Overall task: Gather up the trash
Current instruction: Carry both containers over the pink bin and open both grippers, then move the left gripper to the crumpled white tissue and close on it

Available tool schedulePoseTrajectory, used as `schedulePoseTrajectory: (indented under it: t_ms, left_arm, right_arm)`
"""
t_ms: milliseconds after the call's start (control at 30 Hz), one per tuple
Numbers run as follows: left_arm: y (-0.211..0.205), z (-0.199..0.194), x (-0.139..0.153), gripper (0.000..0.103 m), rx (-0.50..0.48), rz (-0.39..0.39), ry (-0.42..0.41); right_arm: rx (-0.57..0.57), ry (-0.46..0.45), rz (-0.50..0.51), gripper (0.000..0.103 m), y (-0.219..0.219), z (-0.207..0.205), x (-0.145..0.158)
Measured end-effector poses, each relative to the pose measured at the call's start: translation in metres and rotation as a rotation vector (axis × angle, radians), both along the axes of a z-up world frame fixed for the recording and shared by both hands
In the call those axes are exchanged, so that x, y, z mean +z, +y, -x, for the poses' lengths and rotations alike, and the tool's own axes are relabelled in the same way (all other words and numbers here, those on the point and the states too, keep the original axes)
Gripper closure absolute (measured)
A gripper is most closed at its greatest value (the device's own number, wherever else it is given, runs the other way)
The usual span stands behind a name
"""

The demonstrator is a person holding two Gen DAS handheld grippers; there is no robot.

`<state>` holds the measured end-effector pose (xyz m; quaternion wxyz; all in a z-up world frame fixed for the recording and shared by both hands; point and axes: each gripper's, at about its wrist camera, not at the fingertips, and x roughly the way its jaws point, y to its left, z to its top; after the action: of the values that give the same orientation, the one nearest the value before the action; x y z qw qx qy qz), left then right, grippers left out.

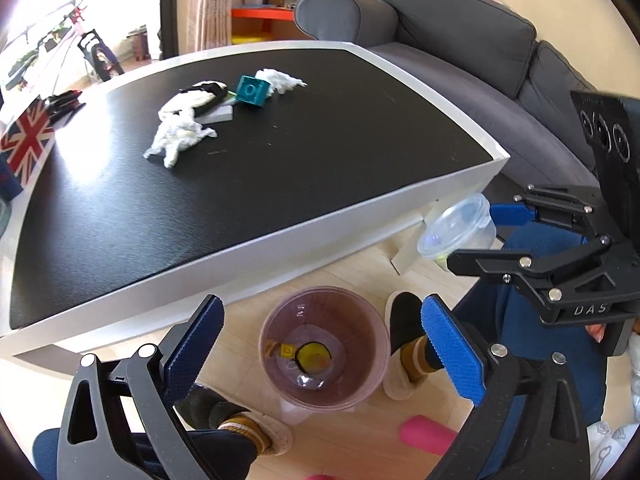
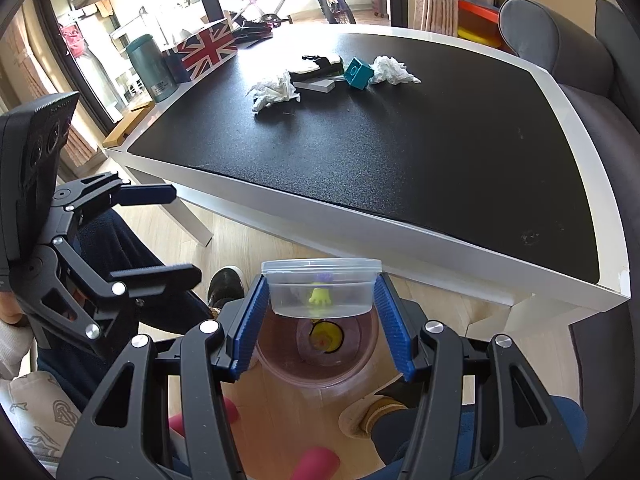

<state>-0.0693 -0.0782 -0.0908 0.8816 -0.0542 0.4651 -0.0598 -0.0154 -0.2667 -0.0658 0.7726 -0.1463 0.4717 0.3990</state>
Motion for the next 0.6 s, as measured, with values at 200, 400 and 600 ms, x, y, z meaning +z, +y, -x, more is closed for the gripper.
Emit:
schedulePoseTrajectory:
  t_ms: [200, 400, 600]
  left_arm:
    - [0.014, 0.006, 0.010, 0.008, 0.047, 0.002, -0.025]
    - [0.027, 0.010, 0.020, 0.008, 0.079, 0.000, -0.046]
    - [0.035, 0.012, 0.021, 0.008, 0.096, -0.004, -0.049]
  right_arm:
    - [0.020, 0.016, 0.001, 0.048, 0.006, 0.003, -0.005]
    - [0.048, 0.032, -0.003, 0.035, 0.016, 0.005, -0.007]
    - [0.016, 0.016, 0.006, 0.007, 0.017, 0.000, -0.005]
